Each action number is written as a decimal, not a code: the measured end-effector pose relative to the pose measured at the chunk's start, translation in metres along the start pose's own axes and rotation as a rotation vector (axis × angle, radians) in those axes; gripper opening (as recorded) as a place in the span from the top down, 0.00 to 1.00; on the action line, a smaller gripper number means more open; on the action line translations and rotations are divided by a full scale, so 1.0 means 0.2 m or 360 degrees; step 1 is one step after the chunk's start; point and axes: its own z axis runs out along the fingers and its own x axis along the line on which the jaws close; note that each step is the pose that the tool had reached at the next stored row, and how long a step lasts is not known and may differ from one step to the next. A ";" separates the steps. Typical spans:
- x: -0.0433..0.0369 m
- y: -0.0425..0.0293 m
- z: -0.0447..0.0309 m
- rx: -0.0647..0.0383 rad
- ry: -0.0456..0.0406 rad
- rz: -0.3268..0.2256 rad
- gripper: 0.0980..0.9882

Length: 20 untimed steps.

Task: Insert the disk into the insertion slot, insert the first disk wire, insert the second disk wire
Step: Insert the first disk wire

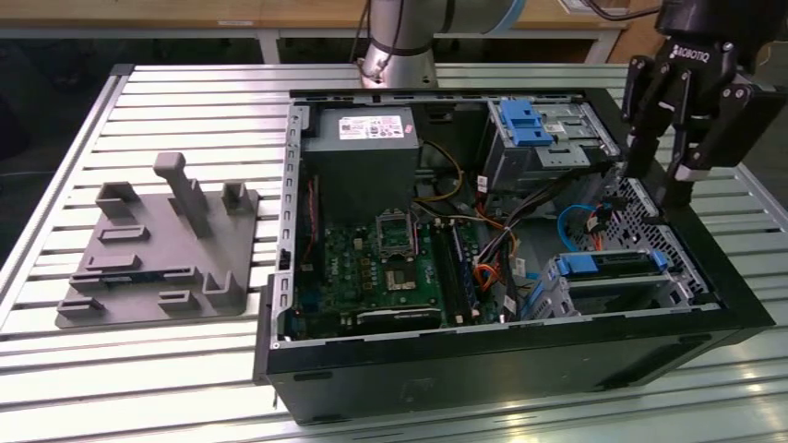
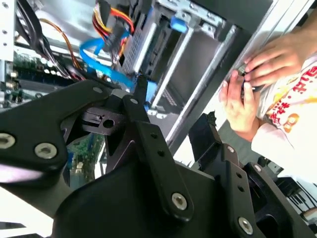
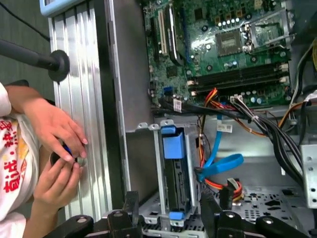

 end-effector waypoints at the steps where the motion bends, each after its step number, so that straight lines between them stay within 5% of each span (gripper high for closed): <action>1: -0.011 0.000 0.005 0.0001 0.0002 -0.0001 0.42; 9: -0.154 0.008 0.004 0.0007 0.0041 -0.0002 0.42; 17: -0.196 -0.059 0.059 0.0007 0.0047 -0.0001 0.42; 20: -0.218 -0.057 0.066 0.0008 0.0069 0.0004 0.42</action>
